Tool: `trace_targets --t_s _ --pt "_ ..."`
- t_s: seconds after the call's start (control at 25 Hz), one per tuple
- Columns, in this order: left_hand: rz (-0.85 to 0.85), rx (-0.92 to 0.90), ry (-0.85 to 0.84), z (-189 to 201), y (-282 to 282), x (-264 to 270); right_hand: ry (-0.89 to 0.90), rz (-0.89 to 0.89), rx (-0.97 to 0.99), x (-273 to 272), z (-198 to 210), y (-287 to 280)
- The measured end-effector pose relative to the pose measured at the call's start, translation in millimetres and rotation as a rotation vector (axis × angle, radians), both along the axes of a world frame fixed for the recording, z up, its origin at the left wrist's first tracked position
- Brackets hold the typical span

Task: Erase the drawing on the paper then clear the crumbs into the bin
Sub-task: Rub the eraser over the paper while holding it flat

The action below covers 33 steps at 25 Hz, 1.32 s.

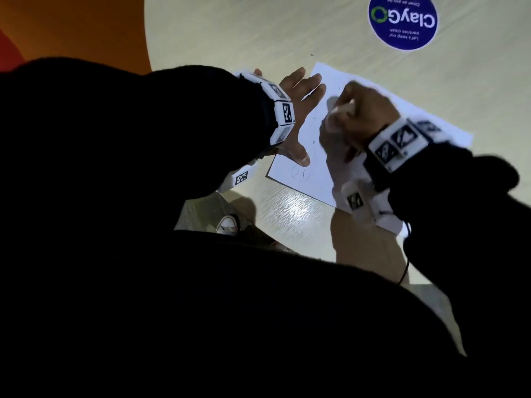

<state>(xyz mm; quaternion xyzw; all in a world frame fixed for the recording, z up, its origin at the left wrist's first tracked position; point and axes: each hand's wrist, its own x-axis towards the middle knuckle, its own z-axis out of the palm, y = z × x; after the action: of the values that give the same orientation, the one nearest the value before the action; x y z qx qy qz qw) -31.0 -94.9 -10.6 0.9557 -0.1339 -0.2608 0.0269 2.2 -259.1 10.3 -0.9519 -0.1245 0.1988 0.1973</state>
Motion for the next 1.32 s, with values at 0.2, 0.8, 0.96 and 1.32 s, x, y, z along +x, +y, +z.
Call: trace_targets --t_s 0.2,0.8,0.96,1.32 --pt "0.006 -0.015 -0.007 -3 1 1 0.060 0.015 0.008 -6 3 0" --pt "0.024 -0.023 0.003 1 -1 0 -0.037 -0.030 -0.013 13 2 11" --pt "0.015 -0.009 -0.010 2 -1 -1 0.092 0.063 0.036 -21 1 4" --pt "0.020 -0.028 0.027 5 -1 0 0.077 0.066 0.008 -18 -2 0"
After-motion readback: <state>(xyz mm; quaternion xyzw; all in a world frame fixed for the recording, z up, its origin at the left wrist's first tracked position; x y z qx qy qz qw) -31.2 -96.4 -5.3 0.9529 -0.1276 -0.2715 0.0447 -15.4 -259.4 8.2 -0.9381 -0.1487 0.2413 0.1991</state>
